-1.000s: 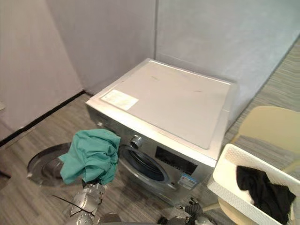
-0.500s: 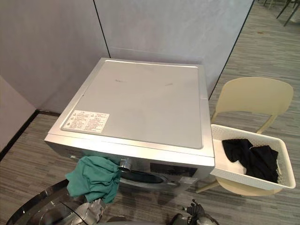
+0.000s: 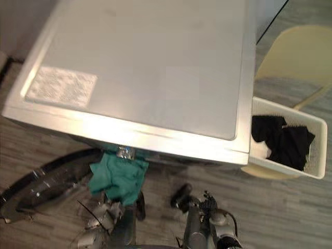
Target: Pick up the laundry basket with both hands and put the clothes into the washing machine.
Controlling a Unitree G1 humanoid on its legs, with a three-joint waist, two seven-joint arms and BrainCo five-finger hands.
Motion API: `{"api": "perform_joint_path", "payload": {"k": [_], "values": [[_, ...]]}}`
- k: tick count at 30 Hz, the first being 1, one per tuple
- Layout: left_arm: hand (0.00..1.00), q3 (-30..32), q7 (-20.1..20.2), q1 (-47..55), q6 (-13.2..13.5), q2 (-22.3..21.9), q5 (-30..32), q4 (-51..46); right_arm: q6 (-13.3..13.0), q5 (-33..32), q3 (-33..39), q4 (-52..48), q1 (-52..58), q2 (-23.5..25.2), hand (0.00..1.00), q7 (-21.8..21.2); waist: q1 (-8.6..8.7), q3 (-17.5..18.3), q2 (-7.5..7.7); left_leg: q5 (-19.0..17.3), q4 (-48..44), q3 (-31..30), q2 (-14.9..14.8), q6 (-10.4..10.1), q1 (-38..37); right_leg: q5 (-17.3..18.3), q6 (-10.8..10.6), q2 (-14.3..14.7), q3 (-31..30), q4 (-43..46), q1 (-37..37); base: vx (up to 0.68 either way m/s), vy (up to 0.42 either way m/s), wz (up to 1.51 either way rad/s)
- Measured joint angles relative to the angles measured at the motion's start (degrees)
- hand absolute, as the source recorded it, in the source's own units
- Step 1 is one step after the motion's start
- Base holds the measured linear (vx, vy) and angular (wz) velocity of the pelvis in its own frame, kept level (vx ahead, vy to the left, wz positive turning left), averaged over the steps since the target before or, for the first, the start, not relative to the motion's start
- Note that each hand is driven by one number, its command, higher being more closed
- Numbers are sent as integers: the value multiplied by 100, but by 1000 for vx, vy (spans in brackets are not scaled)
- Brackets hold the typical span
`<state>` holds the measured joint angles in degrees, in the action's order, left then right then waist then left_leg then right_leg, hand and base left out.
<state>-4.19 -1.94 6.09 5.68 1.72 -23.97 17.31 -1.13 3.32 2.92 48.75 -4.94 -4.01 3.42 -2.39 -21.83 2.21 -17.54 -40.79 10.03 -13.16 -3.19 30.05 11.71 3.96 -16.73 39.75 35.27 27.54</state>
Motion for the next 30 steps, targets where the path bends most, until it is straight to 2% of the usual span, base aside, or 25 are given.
{"api": "perform_joint_path", "payload": {"k": [1,4,7,9,14,18,23,26,28,30], "values": [[100,-33,-83,-116,24,-60,-2,-238,-20,-37,2,-291,10,-14,0,79,4,-112,11,-368,-489,-142,-93,36,401,265,43,-142,32,578,315,-173,6,26],[100,-159,-215,-530,46,-105,-7,-597,-79,-56,104,-765,11,-16,0,245,-14,-214,157,-814,-1729,-495,-150,119,1593,791,129,-563,33,1837,1220,-199,-14,26],[100,-251,-453,-943,85,-159,-26,-856,-93,-58,325,-1192,-9,11,0,415,-44,-213,160,-1124,-2727,-703,-236,163,2536,1089,263,-796,-110,2767,2027,-132,5,-2],[100,-227,-624,-1353,169,-182,-123,-863,-105,-66,409,-1475,-43,3,0,422,-52,-211,162,-1296,-3244,-790,-322,163,3032,1222,324,-851,-272,3240,2528,-138,11,-27],[100,129,-1202,-2910,378,-270,-364,-405,-158,-108,512,-1991,-277,60,0,548,-55,-198,178,-1566,-4370,-1125,-535,78,4114,1495,529,-846,-536,4249,3548,-94,-21,-23],[100,555,-1607,-4112,490,-74,-473,343,-267,-107,506,-2415,-356,175,0,642,-5,-160,194,-1636,-4897,-1303,-695,19,4746,1581,620,-790,-606,4680,4149,-72,-37,-21],[100,801,-1712,-5178,487,290,-698,1477,-276,-97,500,-2782,-356,430,0,640,17,64,258,-1640,-5100,-1419,-790,-26,5335,1572,639,-651,-602,4754,4690,-52,-7,-23],[100,1068,-1726,-5841,474,482,-1161,2177,-241,-96,500,-2983,-326,572,0,634,114,161,353,-1610,-5153,-1446,-812,-78,5553,1554,673,-617,-603,4778,4906,5,2,-14],[100,1143,-1738,-6268,473,663,-1601,2341,-219,-93,484,-3154,-259,719,0,633,161,237,461,-1594,-5193,-1458,-896,-102,5713,1485,804,-536,-599,4751,5074,40,16,-23],[100,1141,-1777,-6708,472,816,-1947,2446,-210,-57,386,-3350,-149,769,0,625,220,256,488,-1593,-5218,-1484,-912,-105,5838,1436,905,-524,-534,4741,5131,50,34,-14]]}}
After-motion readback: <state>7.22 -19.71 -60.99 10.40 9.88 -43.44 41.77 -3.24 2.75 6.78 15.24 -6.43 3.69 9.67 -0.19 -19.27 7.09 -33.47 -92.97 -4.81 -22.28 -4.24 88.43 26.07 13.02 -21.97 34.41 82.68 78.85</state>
